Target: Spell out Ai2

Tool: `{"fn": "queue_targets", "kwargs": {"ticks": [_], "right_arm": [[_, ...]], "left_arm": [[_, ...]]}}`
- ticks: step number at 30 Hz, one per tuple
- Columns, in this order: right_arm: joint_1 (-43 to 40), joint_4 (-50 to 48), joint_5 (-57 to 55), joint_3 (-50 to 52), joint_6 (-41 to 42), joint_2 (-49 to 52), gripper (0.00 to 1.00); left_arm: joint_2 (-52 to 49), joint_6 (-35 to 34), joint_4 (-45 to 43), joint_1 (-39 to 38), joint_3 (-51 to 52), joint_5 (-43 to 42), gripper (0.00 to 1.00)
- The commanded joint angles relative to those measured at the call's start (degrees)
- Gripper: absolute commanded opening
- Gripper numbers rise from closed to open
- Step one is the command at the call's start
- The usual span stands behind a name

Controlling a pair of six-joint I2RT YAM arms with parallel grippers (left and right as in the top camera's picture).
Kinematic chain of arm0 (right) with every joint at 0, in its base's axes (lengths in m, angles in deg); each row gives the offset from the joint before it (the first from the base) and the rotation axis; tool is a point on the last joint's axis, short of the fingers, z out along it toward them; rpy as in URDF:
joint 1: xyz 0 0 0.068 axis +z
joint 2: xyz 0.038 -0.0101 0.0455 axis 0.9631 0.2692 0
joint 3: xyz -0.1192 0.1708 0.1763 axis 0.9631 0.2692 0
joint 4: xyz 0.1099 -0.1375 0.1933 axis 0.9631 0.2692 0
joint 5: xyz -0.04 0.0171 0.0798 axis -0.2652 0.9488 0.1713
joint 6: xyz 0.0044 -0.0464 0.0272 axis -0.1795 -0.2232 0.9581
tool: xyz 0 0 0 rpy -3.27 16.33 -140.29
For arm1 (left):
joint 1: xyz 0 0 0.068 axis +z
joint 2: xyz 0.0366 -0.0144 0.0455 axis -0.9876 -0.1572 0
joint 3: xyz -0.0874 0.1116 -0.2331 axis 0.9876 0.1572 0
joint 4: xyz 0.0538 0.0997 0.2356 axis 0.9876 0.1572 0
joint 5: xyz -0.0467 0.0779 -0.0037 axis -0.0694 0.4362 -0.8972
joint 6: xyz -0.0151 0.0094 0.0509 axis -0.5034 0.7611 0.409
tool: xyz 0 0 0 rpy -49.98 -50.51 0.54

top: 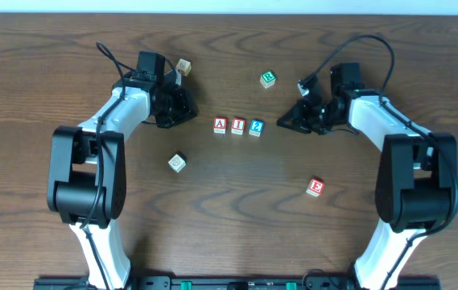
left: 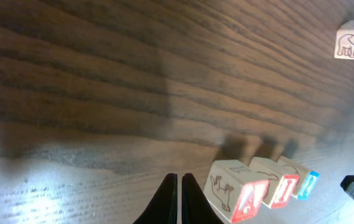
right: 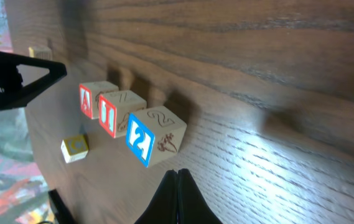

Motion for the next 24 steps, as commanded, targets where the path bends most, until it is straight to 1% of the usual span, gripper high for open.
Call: {"fn": "queue_targets", "kwargs": {"ticks": [1, 4, 7, 15, 24], "right_arm": [[1.11, -1.46, -1.68, -0.02, 3.61, -0.24, 0.01], [2.21, -3.37, -3.17, -0.02, 5.40, 0.26, 0.01], [2.38, -4.94, -3.10, -0.02, 6.64, 1.27, 0.01], [4.13, -5.90, -3.10, -0.02, 9.20, 4.00, 0.01], [5.40, -6.73, -3.10, -0.02, 10.64, 5.66, 0.01]], "left_arm": [[-1.22, -1.81, -0.70, -0.42, -0.28, -0.61, 0.06], [-2.45, -3.02, -2.16, -0.68, -0.28, -1.25, 0.06], [-3.69, -3.56, -4.52, -0.72, -0.28, -4.94, 0.06], [-4.15, -6.75, -4.68, -1.81, -0.28, -4.63, 0.06], [-4.79, -7.37, -4.57, -3.37, -0.28, -4.24, 0.06]]}}
